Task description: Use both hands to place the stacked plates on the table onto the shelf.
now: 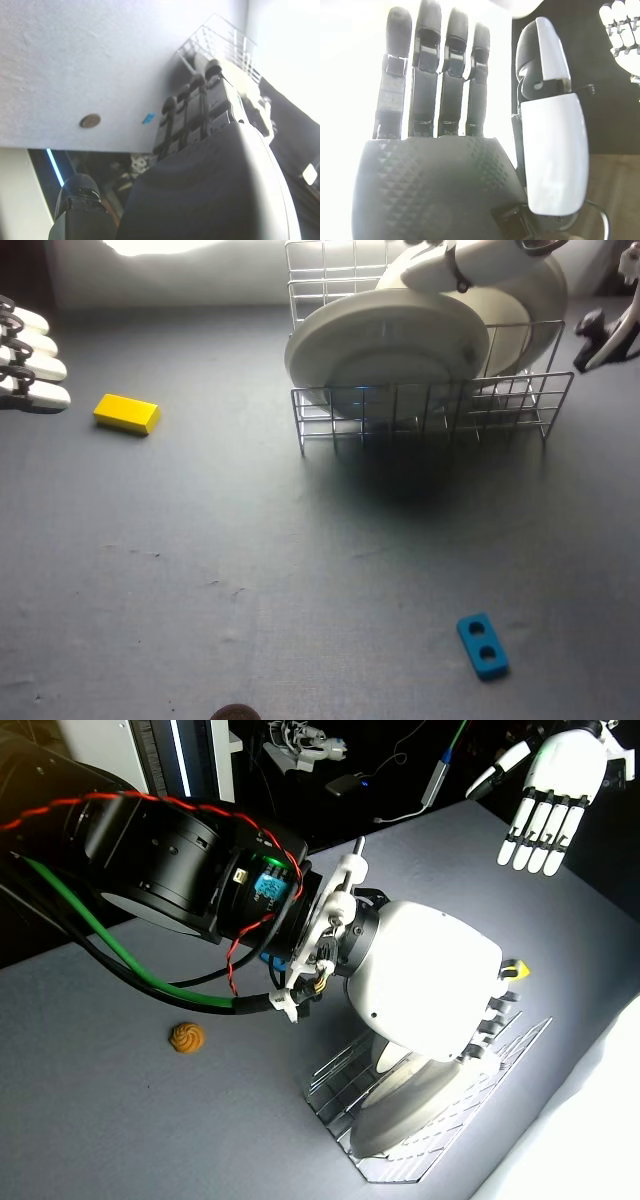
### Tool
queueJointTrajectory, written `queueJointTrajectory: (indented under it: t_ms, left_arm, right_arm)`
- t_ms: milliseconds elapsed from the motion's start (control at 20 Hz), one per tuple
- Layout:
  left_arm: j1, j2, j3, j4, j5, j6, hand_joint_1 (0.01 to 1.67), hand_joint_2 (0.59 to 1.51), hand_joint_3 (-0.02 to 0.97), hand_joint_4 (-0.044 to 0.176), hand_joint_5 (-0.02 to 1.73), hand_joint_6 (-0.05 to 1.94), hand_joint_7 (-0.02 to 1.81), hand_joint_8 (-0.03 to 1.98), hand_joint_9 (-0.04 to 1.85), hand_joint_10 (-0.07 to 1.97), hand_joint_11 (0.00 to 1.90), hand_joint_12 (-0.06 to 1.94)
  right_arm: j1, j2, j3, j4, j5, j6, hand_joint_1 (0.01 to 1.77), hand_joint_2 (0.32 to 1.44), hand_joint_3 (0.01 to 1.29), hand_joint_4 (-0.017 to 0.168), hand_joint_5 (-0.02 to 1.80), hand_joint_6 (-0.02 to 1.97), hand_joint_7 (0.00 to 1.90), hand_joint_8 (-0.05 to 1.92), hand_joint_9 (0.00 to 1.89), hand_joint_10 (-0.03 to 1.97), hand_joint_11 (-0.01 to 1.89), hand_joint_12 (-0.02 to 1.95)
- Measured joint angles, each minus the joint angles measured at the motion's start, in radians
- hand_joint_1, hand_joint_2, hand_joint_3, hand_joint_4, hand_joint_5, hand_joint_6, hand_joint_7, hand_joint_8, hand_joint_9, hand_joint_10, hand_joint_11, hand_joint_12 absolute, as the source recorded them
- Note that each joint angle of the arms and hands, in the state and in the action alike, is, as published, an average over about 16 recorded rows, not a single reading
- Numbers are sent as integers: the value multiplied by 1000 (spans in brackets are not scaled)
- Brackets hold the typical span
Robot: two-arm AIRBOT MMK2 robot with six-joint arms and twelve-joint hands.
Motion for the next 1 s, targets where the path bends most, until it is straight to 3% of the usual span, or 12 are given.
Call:
queueJointTrajectory:
  t_ms: [450,850,1000]
  left_arm:
    - [0,1,-40,-13,-3,28,16,980,19,2,21,3,18,-2,19,8,21,2]
    - [0,13,-125,-39,-25,62,17,999,19,1,31,4,29,-2,34,8,28,9]
    - [0,19,-156,-54,-40,74,33,1021,19,1,94,15,108,19,105,29,59,114]
  right_arm:
    - [-20,32,-50,-343,118,-38,992,1027,15,1,879,55,955,16,961,5,493,1150]
    - [-54,77,-124,-610,196,-67,938,1026,16,4,855,50,920,16,918,4,445,1173]
    - [-70,97,-155,-708,237,-60,876,1023,16,5,853,46,915,16,904,7,423,1179]
